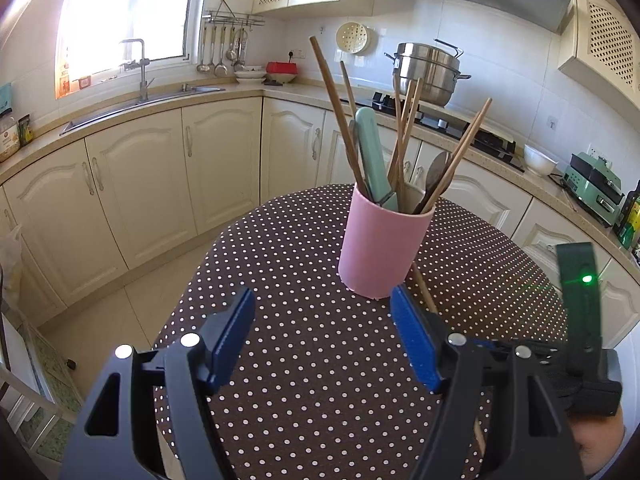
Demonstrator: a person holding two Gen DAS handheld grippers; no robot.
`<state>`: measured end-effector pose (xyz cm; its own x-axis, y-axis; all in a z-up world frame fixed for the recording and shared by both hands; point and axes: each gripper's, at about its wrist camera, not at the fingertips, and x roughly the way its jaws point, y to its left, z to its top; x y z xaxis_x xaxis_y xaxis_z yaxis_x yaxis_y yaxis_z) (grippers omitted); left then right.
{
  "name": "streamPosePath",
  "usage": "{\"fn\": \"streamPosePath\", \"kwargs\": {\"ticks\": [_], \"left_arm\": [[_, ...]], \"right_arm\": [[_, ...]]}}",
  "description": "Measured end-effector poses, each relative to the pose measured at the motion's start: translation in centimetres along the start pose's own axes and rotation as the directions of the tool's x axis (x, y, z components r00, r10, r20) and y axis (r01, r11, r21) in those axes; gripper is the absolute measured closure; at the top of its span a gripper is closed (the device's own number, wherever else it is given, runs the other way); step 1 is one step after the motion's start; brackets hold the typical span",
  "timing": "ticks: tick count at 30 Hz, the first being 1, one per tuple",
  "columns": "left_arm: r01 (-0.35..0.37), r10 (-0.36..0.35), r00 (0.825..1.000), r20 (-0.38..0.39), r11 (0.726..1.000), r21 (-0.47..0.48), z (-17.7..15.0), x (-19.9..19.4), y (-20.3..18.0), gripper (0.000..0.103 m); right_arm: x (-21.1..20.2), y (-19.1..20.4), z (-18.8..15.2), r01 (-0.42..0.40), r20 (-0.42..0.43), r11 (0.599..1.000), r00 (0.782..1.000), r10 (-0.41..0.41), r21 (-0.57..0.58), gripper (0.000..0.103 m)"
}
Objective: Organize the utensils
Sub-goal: 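Close the right tool on the last chopstick on the table, then raise the chopstick upright over the pink cup with the right tool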
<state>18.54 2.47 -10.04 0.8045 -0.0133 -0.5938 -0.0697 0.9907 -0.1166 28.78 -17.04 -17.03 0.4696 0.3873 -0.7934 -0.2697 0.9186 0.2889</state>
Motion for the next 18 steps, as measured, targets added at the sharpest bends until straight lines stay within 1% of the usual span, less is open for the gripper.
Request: {"fn": "streamPosePath", "kwargs": {"ticks": [4,7,8,10,12,15,18], "left_arm": [[0.016,-0.016,1.000,0.011,1.000,-0.015,0.1,0.1,0.0,0.034],[0.022,-0.022,0.999,0.024,0.999,-0.024,0.2,0.1,0.0,0.034],[0.028,-0.027,0.999,0.031,0.999,-0.028,0.3,0.1,0.0,0.034],[0.042,-0.040,0.998,0.053,0.998,-0.041,0.6,-0.1,0.1,0.034],[0.060,-0.057,0.996,0.069,0.997,-0.047,1.0,-0.2,0.2,0.034],[0.076,-0.071,0.991,0.111,0.996,-0.040,1.8,-0.4,-0.1,0.034],[0.078,-0.073,0.986,0.151,0.997,-0.028,2.7,-0.5,-0.2,0.034]], "right_arm": [[-2.6,-1.4,-0.2,-0.040,0.109,0.999,0.993,0.036,0.031,0.096],[-5.1,-2.1,-0.2,-0.093,0.215,0.995,0.973,0.082,0.039,0.096],[-6.1,-2.2,-0.1,-0.106,0.262,0.994,0.960,0.093,0.035,0.096],[-8.1,-2.3,0.2,-0.125,0.354,0.992,0.929,0.110,0.019,0.096],[-9.8,-2.1,0.6,-0.139,0.439,0.990,0.889,0.130,-0.011,0.096],[-11.5,-1.0,1.5,-0.160,0.549,0.985,0.819,0.168,-0.063,0.096],[-12.1,0.3,3.3,-0.180,0.623,0.975,0.750,0.222,-0.130,0.096]]}}
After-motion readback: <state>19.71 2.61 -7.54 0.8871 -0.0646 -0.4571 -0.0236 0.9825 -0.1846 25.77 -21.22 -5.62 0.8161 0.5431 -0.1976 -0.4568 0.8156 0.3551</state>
